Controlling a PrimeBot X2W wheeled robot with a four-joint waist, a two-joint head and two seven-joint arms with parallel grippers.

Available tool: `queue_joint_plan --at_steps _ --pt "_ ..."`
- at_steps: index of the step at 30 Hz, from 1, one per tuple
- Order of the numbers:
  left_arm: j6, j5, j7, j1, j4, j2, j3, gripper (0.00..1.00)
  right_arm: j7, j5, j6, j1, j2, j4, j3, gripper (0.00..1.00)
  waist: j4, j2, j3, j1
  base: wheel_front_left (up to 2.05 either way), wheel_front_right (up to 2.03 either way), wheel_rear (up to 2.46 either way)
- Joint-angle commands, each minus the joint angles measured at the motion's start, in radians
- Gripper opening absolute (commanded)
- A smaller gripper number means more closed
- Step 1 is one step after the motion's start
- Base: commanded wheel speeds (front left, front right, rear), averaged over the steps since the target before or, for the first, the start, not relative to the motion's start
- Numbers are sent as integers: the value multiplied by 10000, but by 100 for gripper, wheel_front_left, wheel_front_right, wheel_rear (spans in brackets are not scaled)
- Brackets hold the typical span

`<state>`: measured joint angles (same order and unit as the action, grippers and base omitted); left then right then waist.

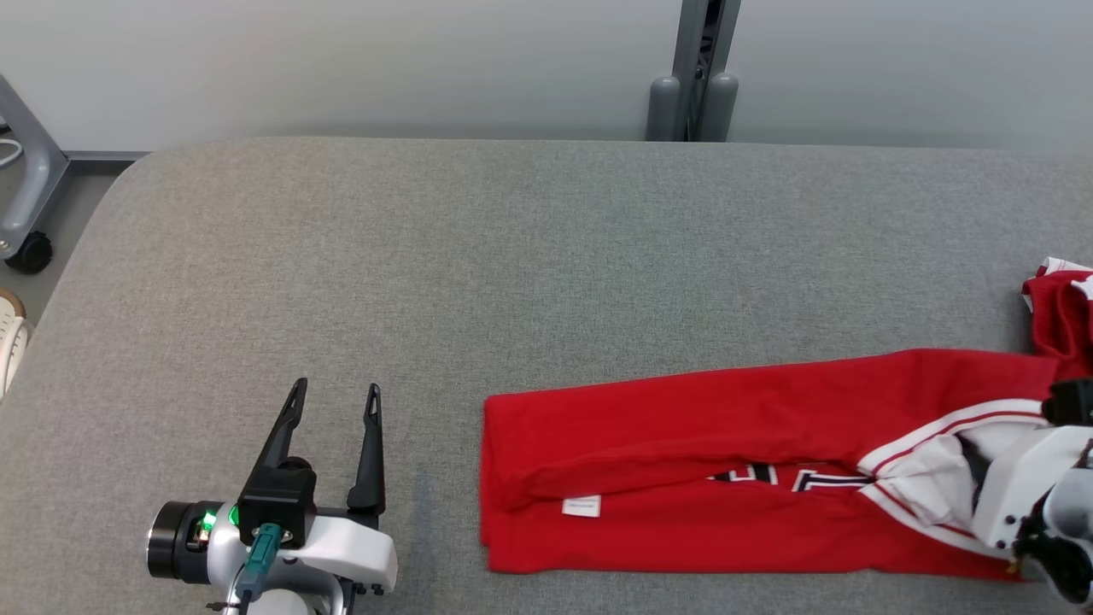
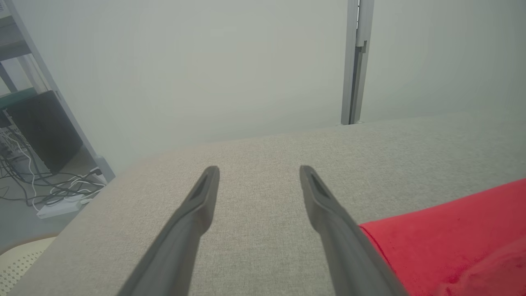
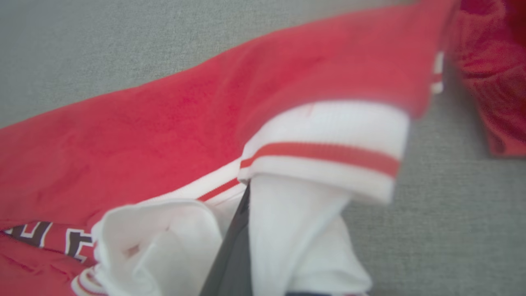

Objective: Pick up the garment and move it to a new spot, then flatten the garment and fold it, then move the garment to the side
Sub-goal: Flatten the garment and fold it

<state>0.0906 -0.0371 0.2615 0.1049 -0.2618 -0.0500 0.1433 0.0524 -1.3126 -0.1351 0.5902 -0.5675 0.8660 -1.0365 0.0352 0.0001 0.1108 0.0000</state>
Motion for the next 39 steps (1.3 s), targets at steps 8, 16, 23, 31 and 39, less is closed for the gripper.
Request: queue_joint_plan --at_steps 8,16,23,31,39 --pt "135 -160 41 -103 59 -30 56 100 -91 749 66 1011 -760 1230 -504 0 -80 -1 -154 0 0 0 0" --pt "242 -356 41 -199 78 -29 119 100 -523 698 65 1414 -504 1552 -646 0 -143 -1 -321 0 0 0 0" --pt "365 -532 39 -355 89 -30 159 100 -1067 1144 43 1681 -243 1369 -1248 0 -310 -1 -587 0 0 0 0" --pt "548 -895 39 -568 117 -33 320 100 -1771 1676 43 2045 112 909 -1790 0 -556 -1 -997 0 0 0 0" --pt "709 -1097 41 -700 106 -31 493 100 -2375 2226 43 2266 493 79 -2013 0 -644 -1 -1212 0 0 0 0"
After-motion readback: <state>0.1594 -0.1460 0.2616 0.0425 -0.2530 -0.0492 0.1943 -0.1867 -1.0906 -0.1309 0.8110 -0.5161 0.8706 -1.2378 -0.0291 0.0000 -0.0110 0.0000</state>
